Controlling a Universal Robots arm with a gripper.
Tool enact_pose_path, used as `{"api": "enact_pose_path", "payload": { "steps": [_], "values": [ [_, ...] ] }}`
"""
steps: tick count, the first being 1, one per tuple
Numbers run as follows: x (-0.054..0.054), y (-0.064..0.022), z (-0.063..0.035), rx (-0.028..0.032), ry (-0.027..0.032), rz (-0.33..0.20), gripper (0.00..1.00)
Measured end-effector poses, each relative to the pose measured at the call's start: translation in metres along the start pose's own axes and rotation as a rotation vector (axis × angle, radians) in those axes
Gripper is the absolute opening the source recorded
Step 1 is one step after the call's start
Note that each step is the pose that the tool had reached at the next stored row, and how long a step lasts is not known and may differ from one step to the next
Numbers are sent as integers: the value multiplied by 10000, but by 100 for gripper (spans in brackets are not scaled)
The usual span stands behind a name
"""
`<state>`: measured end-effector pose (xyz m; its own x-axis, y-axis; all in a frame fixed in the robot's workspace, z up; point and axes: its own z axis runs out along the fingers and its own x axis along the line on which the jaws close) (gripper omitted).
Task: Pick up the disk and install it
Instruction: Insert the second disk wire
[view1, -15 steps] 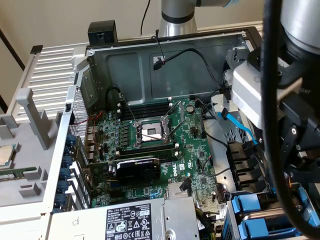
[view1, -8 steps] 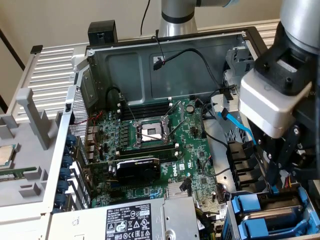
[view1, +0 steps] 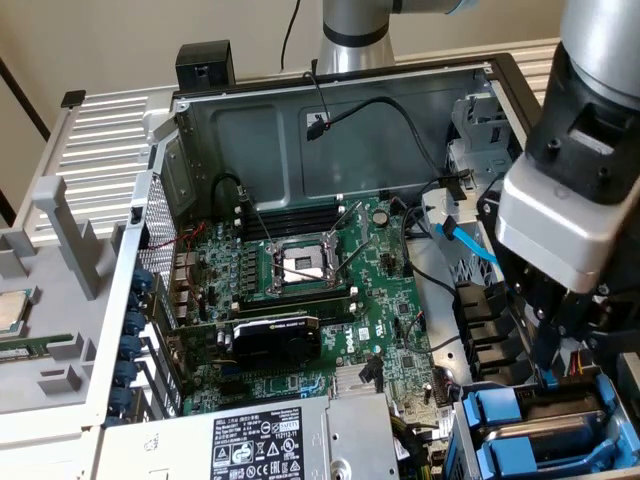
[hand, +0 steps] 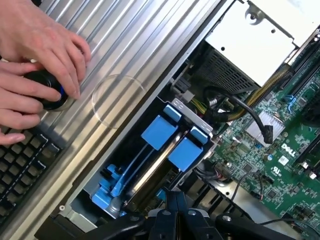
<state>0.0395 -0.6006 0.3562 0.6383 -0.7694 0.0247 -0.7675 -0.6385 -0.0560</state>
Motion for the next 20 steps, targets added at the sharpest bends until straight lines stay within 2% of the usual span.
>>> {"api": "enact_pose_path", "payload": {
  "steps": [8, 9, 11, 12, 13, 20],
  "values": [
    [1, -1, 0, 28, -70, -1301, 11],
    [1, -1, 0, -10, -56, -1352, 11],
    [1, -1, -1, -129, 4, -1436, 11],
    [1, -1, -1, -170, 34, -1486, 11],
    [2, -2, -1, -184, 47, -1537, 11],
    [12, -14, -10, -169, 25, -2070, 11]
  ]
}}
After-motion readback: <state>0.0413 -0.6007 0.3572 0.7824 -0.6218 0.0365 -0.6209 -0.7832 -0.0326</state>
